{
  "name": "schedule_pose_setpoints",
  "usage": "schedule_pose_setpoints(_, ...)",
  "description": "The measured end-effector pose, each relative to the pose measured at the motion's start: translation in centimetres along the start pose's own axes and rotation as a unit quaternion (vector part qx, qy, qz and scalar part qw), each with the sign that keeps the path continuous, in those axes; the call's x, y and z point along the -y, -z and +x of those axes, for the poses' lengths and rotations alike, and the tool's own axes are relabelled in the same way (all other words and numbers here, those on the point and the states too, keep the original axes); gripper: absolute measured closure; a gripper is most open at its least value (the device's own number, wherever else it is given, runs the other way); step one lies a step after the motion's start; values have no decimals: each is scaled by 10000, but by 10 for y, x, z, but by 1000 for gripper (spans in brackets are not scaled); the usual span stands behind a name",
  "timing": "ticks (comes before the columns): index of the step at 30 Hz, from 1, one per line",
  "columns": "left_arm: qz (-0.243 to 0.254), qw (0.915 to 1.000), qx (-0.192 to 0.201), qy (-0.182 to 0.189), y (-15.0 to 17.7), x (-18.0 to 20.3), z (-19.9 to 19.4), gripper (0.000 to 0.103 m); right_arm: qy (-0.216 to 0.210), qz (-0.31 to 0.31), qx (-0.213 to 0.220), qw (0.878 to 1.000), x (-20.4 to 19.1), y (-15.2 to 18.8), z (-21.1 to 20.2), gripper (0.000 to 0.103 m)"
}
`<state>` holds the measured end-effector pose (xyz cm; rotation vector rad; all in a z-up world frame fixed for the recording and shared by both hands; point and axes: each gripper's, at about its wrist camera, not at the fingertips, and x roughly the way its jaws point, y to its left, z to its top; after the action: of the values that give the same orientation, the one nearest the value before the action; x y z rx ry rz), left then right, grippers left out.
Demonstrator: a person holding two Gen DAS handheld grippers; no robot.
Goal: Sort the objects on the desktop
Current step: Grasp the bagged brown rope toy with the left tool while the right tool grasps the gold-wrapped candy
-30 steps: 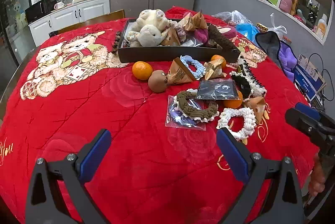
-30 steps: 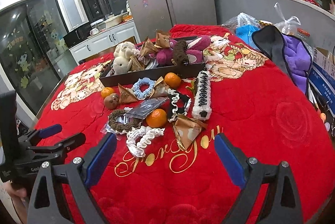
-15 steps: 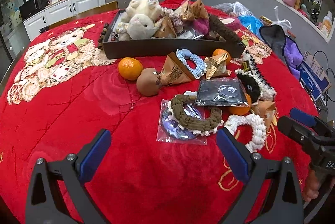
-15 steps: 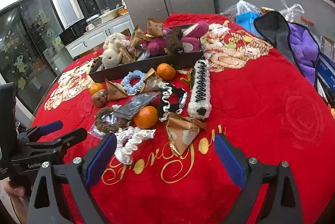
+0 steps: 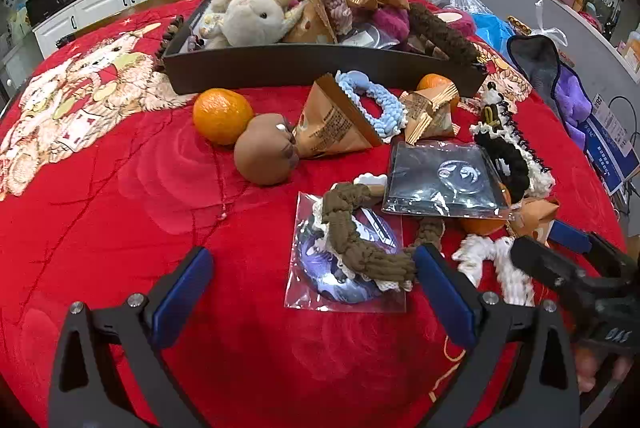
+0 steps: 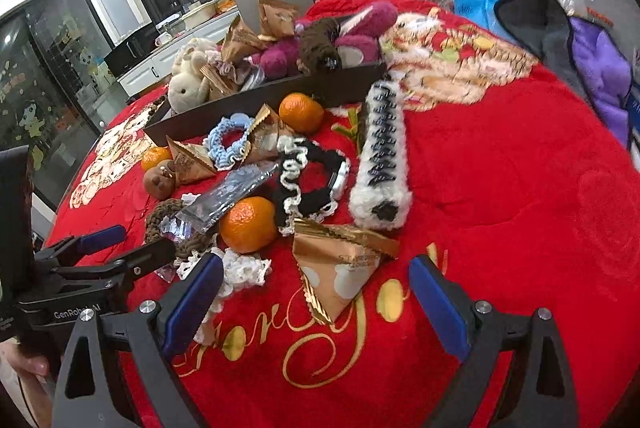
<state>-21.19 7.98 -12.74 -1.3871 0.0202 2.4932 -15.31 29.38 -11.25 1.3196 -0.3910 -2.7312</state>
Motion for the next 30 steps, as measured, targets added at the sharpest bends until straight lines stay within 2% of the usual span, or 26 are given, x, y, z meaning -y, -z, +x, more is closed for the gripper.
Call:
schedule_pose_setpoints(2,65,9999,77,-29,1,1,1,1,91,-55,4,9999,-2,2,6,6)
schedule_pose_setpoints(7,138,9998,118,-21,1,2,1,1,585,-637,-18,9962,-21,8,16,3)
schedule_pose_setpoints(9,121,9998,142,24,1,1,0,2,612,-655,-27,9960,-20,8,17,3)
schedule_pose_setpoints(11,107,9998,168,83,1,1,-2,7,558,-607,-6,9966,-18,7,16,4)
schedule_pose_setpoints(13,114,9996,182,171,1,2,-4,21,554,-564,19,9969,-16,7,14,5)
schedule_pose_setpoints(14,114,9994,186,251,1,3,-6,25,578,-554,28,9968,-16,8,14,8)
schedule_pose_setpoints(16,134,9991,177,363,2,6,-8,42,707,-566,45,9959,-17,8,13,16)
schedule_pose_setpoints(18,166,9989,193,391,2,9,-10,51,751,-574,74,9955,-18,8,11,31)
schedule_pose_setpoints(19,192,9990,250,330,2,10,-12,58,714,-560,67,9958,-18,9,10,35)
schedule_pose_setpoints(20,220,9988,286,339,3,11,-14,63,645,-525,50,9965,-18,9,9,46)
schedule_pose_setpoints(22,246,9982,347,415,3,10,-18,75,511,-460,5,9976,-19,7,7,56)
schedule_pose_setpoints(23,207,9980,375,457,2,8,-21,76,534,-479,12,9974,-20,7,6,62)
schedule_pose_setpoints(26,67,9975,390,591,2,1,-27,81,498,-509,27,9975,-24,8,3,70)
schedule_pose_setpoints(30,32,9972,441,599,4,-1,-33,85,446,-493,39,9978,-25,9,-2,72)
